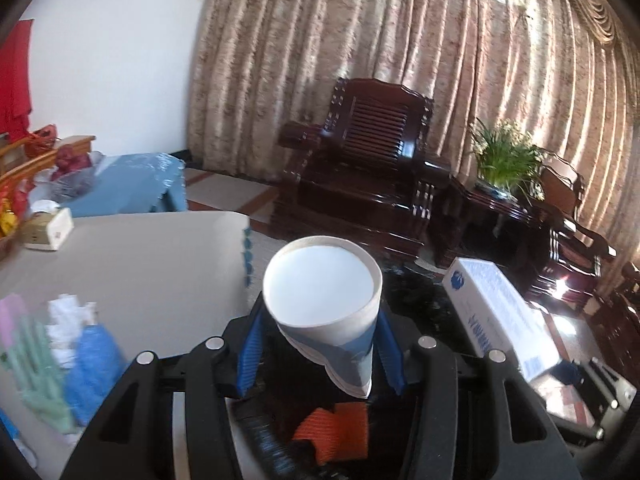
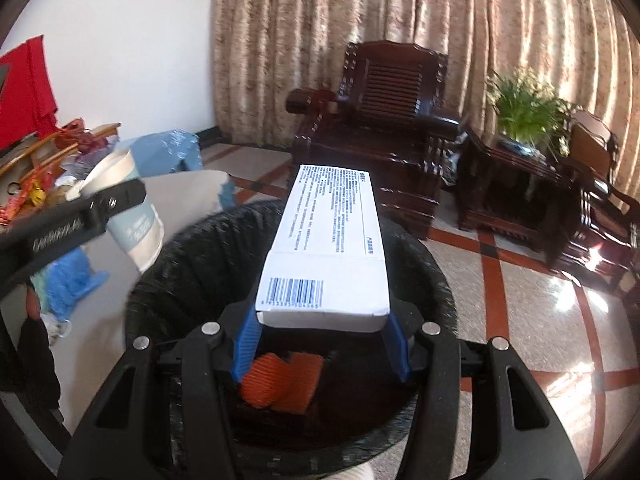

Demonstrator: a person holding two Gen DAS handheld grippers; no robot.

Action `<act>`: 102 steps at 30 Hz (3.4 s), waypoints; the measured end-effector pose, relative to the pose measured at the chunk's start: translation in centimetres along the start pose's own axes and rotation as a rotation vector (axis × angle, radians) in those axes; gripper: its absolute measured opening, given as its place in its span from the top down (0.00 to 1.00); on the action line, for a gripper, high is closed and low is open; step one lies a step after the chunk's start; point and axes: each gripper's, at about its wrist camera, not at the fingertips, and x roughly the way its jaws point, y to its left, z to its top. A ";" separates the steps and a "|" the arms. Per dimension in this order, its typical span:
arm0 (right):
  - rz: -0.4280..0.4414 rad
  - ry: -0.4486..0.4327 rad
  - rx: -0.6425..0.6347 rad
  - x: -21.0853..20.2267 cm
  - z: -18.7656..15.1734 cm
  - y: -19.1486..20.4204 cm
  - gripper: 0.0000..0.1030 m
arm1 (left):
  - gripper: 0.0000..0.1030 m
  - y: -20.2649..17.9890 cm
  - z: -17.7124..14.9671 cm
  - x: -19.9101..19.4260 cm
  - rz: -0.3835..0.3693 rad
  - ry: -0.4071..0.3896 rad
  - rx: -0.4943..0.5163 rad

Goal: Collect trash
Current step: 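Carry the cup and box over the bin and open both grippers, then return both tools to the table over the remaining trash, then grasp the blue hand-cream tube with the left gripper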

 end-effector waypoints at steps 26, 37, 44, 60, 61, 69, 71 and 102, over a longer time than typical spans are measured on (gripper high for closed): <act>0.228 -0.084 -0.034 -1.8 1.4 10.6 0.08 | 0.17 13.5 -3.9 -12.1 0.448 -0.085 -0.015; 0.389 -0.099 -0.181 -3.8 -0.7 20.3 0.08 | 0.17 19.8 -10.3 -15.9 0.683 -0.023 -0.114; 0.378 -0.061 -0.213 -3.1 -2.0 21.5 0.08 | 0.17 21.6 -13.6 -15.4 0.752 0.052 -0.182; 0.373 -0.015 -0.247 -1.7 -3.3 22.5 0.08 | 0.17 25.8 -16.2 -14.3 0.689 0.148 -0.372; 0.370 -0.013 -0.247 -1.6 -3.4 22.4 0.08 | 0.17 26.2 -16.1 -14.1 0.686 0.149 -0.389; 0.361 0.002 -0.248 -1.0 -3.4 22.4 0.08 | 0.23 28.6 -15.3 -13.4 0.671 0.149 -0.448; 0.360 0.002 -0.250 -0.9 -3.4 22.4 0.08 | 0.37 28.6 -15.2 -13.3 0.661 0.148 -0.439; 0.384 -0.008 -0.256 -0.9 -2.6 23.3 0.09 | 0.66 28.1 -13.8 -11.2 0.601 0.192 -0.337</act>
